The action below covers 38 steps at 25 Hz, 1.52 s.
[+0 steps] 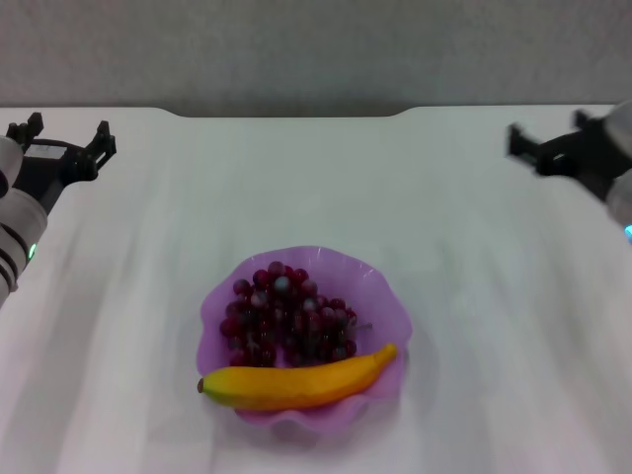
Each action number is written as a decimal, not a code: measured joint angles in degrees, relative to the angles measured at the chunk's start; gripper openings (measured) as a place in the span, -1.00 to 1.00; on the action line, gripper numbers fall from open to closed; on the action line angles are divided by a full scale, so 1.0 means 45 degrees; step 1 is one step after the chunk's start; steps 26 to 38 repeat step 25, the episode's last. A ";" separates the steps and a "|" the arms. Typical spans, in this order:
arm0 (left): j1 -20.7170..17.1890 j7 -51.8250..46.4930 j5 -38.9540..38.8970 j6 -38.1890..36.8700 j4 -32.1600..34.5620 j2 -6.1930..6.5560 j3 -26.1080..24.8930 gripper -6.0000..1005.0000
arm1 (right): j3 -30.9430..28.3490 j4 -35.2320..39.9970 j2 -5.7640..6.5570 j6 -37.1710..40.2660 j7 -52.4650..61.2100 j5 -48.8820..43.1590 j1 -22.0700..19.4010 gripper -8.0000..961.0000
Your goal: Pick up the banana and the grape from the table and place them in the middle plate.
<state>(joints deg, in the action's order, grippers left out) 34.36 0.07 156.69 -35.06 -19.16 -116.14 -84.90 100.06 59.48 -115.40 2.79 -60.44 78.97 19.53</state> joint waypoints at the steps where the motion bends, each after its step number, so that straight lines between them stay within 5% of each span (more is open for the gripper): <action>1: 0.0001 0.0001 -0.0005 -0.0002 0.0005 -0.0007 0.0000 0.77 | 0.0048 -0.0004 -0.0001 0.0706 0.0048 0.0001 -0.0076 0.86; 9: 0.0006 -0.0070 -0.0035 -0.0040 -0.0018 -0.0034 0.0020 0.77 | 0.0653 -0.1184 0.0085 0.4478 0.1857 -0.0562 -0.0078 0.84; 16: 0.0055 -0.0101 -0.0036 -0.0042 -0.0006 -0.0031 0.0020 0.77 | 0.0713 -0.3110 0.0148 0.6131 0.8123 -0.5873 0.0238 0.70; 20: 0.0076 -0.0104 -0.0036 -0.0042 -0.0044 -0.0031 0.0021 0.77 | 0.0728 -0.5819 0.0145 0.8898 1.3117 -0.9094 0.0758 0.53; 24: 0.0128 -0.0114 -0.0040 -0.0040 -0.0045 -0.0031 0.0020 0.77 | 0.0588 -0.9208 0.0141 1.1867 1.6519 -1.0263 0.1819 0.53; 38: 0.0146 -0.0116 -0.0042 -0.0041 -0.0046 -0.0032 0.0020 0.77 | 0.0514 -0.9746 0.0118 1.2308 1.6782 -1.0229 0.2060 0.53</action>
